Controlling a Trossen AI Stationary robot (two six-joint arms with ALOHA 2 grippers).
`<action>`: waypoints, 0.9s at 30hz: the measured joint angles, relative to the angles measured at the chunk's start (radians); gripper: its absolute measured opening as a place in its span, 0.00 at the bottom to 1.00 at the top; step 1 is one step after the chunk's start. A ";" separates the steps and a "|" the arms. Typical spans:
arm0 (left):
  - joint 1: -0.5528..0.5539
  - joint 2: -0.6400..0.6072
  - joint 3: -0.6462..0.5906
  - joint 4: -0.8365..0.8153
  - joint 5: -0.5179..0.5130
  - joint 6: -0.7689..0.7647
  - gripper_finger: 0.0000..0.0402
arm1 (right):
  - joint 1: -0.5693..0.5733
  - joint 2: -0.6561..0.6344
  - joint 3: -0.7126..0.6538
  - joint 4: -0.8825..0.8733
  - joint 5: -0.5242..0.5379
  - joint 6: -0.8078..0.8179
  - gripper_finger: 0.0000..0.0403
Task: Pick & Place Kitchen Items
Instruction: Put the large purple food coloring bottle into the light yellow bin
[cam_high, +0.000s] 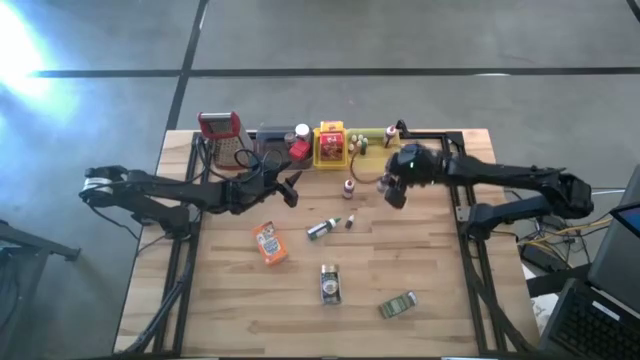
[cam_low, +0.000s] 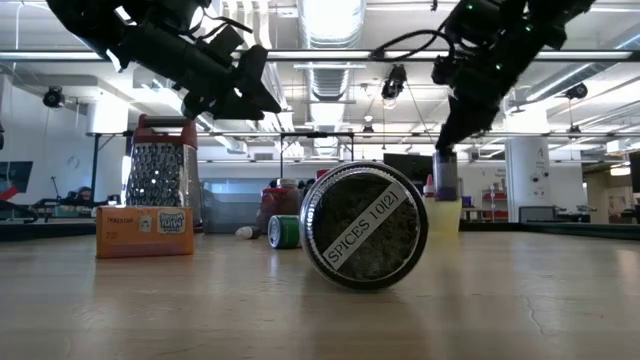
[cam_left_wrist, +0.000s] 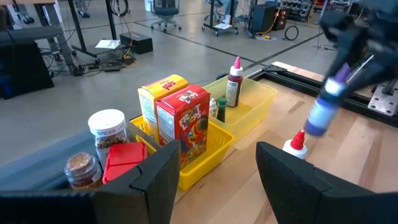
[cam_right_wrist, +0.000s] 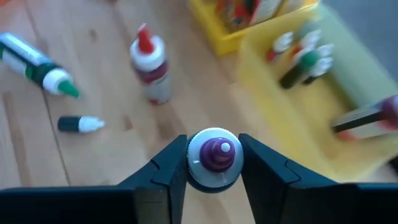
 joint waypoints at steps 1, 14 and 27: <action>0.000 0.000 0.000 0.000 0.000 0.000 0.54 | -0.029 -0.001 0.025 -0.023 -0.016 -0.015 0.29; 0.000 0.000 0.000 0.000 0.000 0.000 0.54 | -0.383 0.025 0.198 -0.072 -0.178 -0.154 0.29; 0.000 0.000 0.000 0.000 0.000 0.000 0.54 | -0.483 0.197 0.143 0.113 -0.240 -0.220 0.29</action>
